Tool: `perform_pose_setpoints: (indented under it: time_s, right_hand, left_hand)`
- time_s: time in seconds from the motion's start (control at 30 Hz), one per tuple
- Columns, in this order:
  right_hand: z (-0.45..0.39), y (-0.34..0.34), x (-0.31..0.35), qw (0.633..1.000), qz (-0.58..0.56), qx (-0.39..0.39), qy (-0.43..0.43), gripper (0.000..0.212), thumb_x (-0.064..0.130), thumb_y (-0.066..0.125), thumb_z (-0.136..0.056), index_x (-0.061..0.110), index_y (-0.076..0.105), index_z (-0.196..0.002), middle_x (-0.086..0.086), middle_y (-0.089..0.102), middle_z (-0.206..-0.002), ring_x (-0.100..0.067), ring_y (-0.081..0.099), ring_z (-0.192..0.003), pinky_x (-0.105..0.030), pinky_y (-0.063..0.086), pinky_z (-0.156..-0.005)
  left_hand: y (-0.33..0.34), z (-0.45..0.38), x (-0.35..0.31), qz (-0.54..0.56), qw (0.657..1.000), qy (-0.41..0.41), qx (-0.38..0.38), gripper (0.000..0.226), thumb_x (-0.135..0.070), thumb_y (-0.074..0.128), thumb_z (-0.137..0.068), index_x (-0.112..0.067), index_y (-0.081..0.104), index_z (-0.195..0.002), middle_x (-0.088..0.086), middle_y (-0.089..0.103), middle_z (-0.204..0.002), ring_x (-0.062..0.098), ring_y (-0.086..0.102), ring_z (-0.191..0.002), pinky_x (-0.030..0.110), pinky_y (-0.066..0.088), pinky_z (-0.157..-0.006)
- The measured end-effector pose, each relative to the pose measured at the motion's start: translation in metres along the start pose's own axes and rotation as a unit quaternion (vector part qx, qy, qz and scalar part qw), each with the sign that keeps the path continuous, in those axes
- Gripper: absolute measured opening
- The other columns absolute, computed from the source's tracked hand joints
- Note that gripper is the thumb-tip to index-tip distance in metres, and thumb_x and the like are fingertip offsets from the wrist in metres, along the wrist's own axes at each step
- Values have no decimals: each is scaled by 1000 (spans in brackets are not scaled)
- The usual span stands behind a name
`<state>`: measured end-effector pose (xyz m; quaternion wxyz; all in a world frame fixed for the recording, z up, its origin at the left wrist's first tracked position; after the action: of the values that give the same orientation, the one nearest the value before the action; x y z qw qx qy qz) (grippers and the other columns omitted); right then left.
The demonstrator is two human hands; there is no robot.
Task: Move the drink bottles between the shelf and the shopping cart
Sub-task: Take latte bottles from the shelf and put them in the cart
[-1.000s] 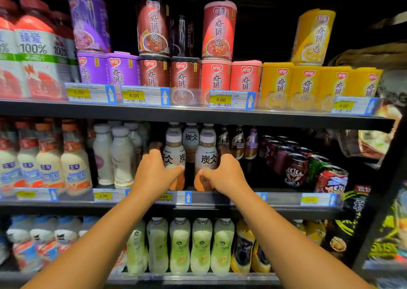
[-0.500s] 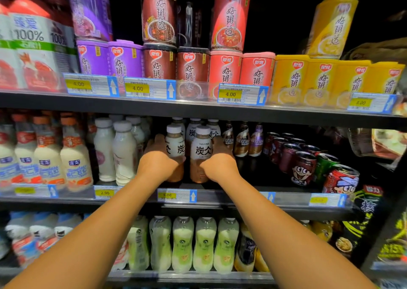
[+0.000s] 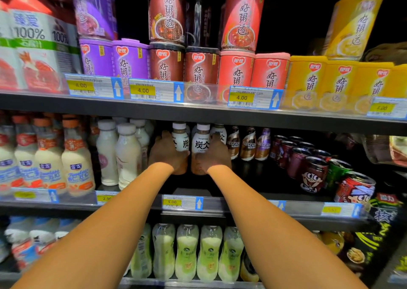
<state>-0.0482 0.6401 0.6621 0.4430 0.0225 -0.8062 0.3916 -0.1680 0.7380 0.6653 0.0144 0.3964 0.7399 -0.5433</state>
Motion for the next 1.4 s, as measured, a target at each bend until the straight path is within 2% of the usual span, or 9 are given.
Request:
perform_pose_setpoints:
  time_s: [0.27, 0.33, 0.47, 0.57, 0.67, 0.87, 1.07, 1.17, 1.4]
  right_hand:
    - [-4, 7, -5, 999, -3, -31, -6, 58, 30, 79, -80, 16, 49, -128, -9, 73, -116, -33, 71, -106, -44, 62, -88]
    - [-5, 7, -5, 999, 7, -34, -11, 61, 29, 79, -81, 15, 48, -131, -10, 72, -118, -33, 71, -108, -44, 62, -88]
    - [-6, 9, -7, 999, 16, -39, -14, 64, 28, 81, -83, 14, 46, -134, -12, 71, -122, -35, 70, -112, -46, 61, -90]
    - [-8, 10, -8, 999, 18, -42, -20, 65, 27, 82, -84, 13, 46, -136, -13, 71, -123, -35, 70, -113, -48, 61, -90]
    - [-8, 11, -8, 999, 14, -42, -16, 65, 28, 83, -84, 14, 46, -136, -12, 70, -123, -35, 69, -114, -47, 61, -91]
    - [-7, 15, -13, 999, -18, -38, -22, 61, 22, 80, -85, 15, 46, -135, -11, 71, -123, -34, 71, -113, -46, 61, -94]
    - [-10, 16, -18, 999, -37, -24, -12, 44, 17, 76, -91, 11, 53, -128, -12, 70, -127, -32, 69, -117, -38, 56, -99]
    - [-9, 17, -16, 999, -35, -27, -19, 50, 20, 78, -88, 12, 53, -130, -12, 70, -125, -32, 70, -115, -37, 57, -97]
    - [-8, 18, -17, 999, -26, -16, -15, 50, 22, 78, -88, 12, 53, -130, -12, 70, -124, -31, 69, -115, -37, 57, -98]
  left_hand:
    - [32, -27, 32, 90, 994, -59, -9, 63, -63, 64, -59, -25, 58, -109, 5, 68, -105, 31, 71, -93, 35, 57, -74]
    - [17, -15, 24, 120, 991, -52, -10, 53, -56, 65, -63, -25, 59, -105, 4, 71, -102, 31, 72, -90, 31, 52, -70]
    - [10, -8, 23, 241, 968, -66, -7, 50, -14, 76, -80, -11, 50, -123, 14, 70, -120, 36, 67, -109, 33, 47, -84]
    - [13, -9, 27, 277, 958, -74, -16, 59, -15, 84, -74, -13, 47, -119, 10, 67, -119, 33, 66, -110, 36, 49, -88]
    - [13, -9, 28, 263, 962, -66, -31, 65, -26, 89, -69, -10, 49, -118, 13, 66, -120, 33, 66, -110, 38, 52, -87]
    - [15, -13, 31, 265, 963, -53, -17, 50, -19, 87, -76, -10, 61, -118, 9, 73, -118, 27, 68, -107, 29, 43, -80]
    - [17, -15, 32, 255, 965, -45, -26, 48, -21, 87, -77, -11, 62, -118, 9, 73, -118, 28, 68, -106, 30, 44, -82]
    - [15, -15, 33, 257, 965, -47, -36, 48, -20, 89, -74, -9, 64, -114, 9, 75, -112, 25, 69, -97, 29, 44, -77]
    - [13, -13, 33, 255, 965, -52, -26, 49, -20, 88, -74, -9, 64, -115, 11, 75, -114, 30, 71, -104, 29, 44, -78]
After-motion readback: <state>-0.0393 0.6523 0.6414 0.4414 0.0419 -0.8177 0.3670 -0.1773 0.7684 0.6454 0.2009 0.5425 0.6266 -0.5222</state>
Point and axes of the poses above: each hand's wrist, its own z-axis away from the middle knuckle, its own y-axis out of the palm, x = y × z, the point moved 5 cm from there along -z, towards the middle knuckle
